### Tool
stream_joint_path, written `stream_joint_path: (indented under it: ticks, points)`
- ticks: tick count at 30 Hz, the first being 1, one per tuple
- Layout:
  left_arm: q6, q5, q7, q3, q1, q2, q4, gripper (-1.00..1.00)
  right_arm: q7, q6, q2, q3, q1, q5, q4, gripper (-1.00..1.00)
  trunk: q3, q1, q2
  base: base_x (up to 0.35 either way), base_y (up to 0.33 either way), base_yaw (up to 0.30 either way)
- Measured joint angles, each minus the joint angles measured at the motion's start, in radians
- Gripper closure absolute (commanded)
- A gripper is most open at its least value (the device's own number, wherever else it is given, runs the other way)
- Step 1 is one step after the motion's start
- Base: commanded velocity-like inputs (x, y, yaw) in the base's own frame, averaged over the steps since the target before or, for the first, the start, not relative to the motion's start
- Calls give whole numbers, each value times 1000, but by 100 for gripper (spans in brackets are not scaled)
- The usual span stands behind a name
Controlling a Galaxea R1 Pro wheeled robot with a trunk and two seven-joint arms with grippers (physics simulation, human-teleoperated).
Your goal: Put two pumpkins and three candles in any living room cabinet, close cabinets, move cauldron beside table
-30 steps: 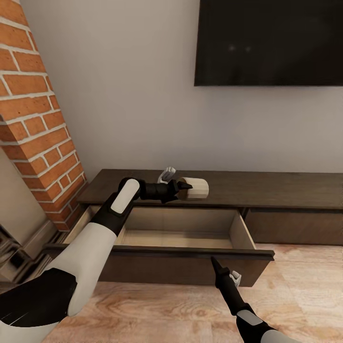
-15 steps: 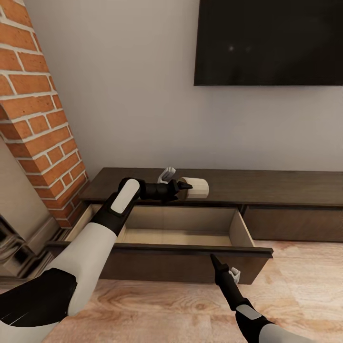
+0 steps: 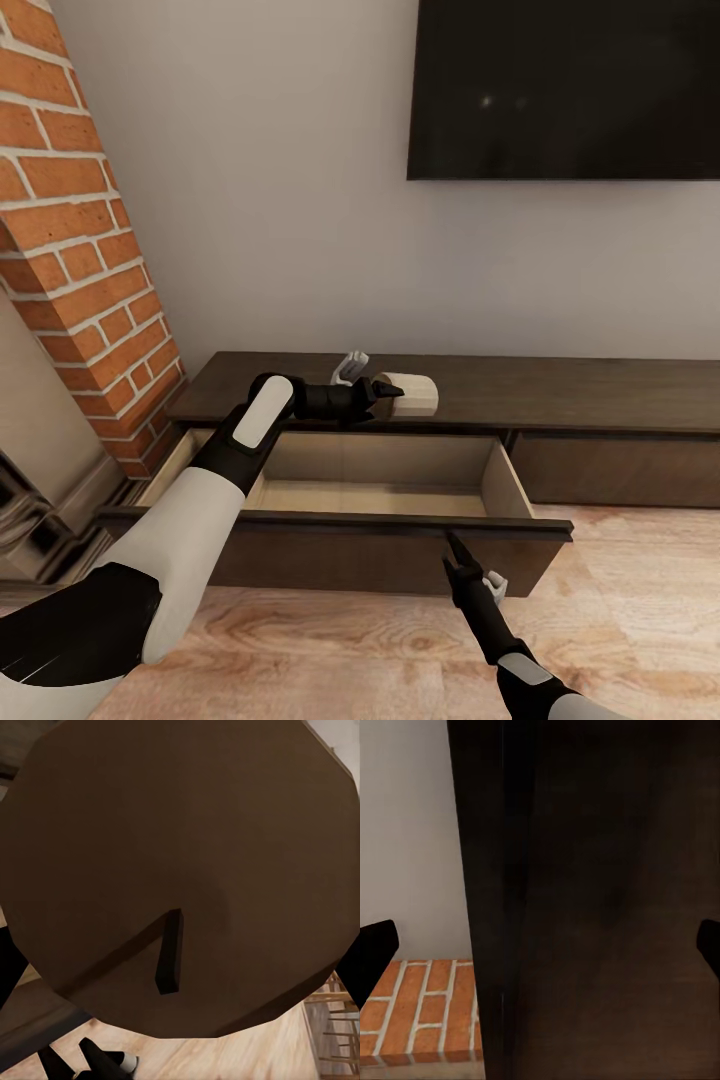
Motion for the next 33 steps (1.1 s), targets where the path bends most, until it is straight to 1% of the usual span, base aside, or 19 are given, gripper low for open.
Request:
stream_joint_path:
  ticks: [12,16,18,21,23,24,26,27,29,30,31,32,33]
  points:
    - [0,-1,0,0,0,0,0,100,0,0,0,0,0,0,0,-100,0,0,0,-6,0,0]
    - [0,-2,0,0,0,0,0,100,-1,0,0,1,0,1,0,-100,0,0,0,-173,0,0]
    - [0,-2,0,0,0,0,1,100,-2,0,0,3,0,13,1,-100,0,0,0,-252,0,0]
    - [-1,-4,1,0,0,0,1,100,-2,0,1,30,0,73,1,-100,0,0,0,-148,0,0]
    - [-1,-11,1,1,0,1,2,100,-2,0,0,85,0,157,2,-100,0,0,0,-58,0,0]
    - [-1,-13,1,1,0,1,2,100,-2,0,0,95,0,175,2,-100,0,0,0,-33,0,0]
    - [-1,-17,1,2,0,1,2,100,-1,1,0,131,0,235,1,-100,0,0,0,-87,0,0]
    - [-1,-19,1,2,0,1,2,100,0,1,0,136,0,249,0,-100,0,0,0,-152,0,0]
    - [-2,-18,1,1,0,1,2,100,0,0,0,142,1,263,0,-100,0,0,0,-243,0,0]
    - [-2,-19,1,1,0,2,4,100,-22,-1,-1,145,0,271,0,-100,0,1,0,-235,0,0]
    - [-2,-23,1,1,0,3,4,100,-126,0,-3,145,0,276,-4,-100,0,0,0,-198,0,0]
    - [-2,-25,1,1,0,3,4,100,-164,0,-4,145,0,277,-5,-100,0,0,0,-127,0,0]
    - [-2,-31,1,1,0,3,4,100,-235,1,-4,146,0,278,-9,-100,0,0,0,-81,0,0]
